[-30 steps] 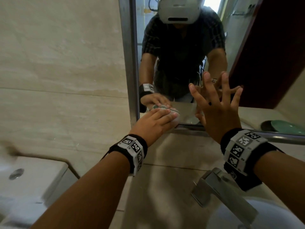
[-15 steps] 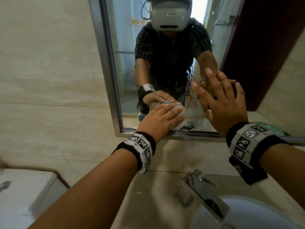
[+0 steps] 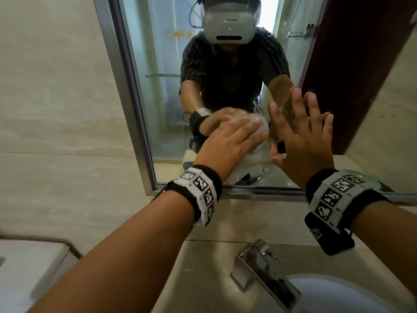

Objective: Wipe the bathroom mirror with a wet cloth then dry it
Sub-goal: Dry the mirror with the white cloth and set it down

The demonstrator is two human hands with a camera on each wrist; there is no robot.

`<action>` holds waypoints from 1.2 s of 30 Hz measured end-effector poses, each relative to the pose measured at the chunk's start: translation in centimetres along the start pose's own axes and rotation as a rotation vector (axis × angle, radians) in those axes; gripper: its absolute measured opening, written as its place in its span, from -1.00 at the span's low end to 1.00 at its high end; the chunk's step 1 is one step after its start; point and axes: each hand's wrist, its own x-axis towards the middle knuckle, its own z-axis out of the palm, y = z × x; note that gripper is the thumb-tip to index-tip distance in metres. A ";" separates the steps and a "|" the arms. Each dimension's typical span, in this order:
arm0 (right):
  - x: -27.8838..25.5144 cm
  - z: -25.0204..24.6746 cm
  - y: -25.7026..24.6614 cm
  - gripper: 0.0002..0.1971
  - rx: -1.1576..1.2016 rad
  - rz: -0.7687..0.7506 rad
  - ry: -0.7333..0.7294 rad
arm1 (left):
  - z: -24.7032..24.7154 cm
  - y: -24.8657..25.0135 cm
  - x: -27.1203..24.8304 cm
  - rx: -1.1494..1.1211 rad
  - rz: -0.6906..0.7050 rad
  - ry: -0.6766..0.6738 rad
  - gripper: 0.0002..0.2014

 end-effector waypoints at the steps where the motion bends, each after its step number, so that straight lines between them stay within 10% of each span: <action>1: -0.1 0.2 0.1 0.11 0.003 -0.008 -0.003 | 0.9 0.4 -0.9 -0.016 0.013 -0.024 -0.36; 12: -0.4 -0.4 1.3 -0.14 0.032 -0.065 0.098 | 1.6 1.3 -5.5 0.188 0.142 -0.643 -0.31; 17: 3.7 -4.2 3.0 -0.11 0.115 -0.089 0.026 | -3.4 -1.4 0.2 0.184 0.104 -0.180 -0.58; 24: 10.5 -10.0 5.4 -0.04 0.150 0.043 -0.024 | -13.5 -3.7 13.0 -0.021 -0.241 0.143 -0.45; 29: 11.8 -10.8 6.6 0.11 0.156 0.105 -0.072 | -15.0 -2.9 16.9 -0.026 -0.323 0.171 -0.37; 36: 11.0 -9.6 7.3 0.09 0.151 0.112 -0.042 | -8.6 0.5 13.6 0.125 0.028 -0.166 -0.36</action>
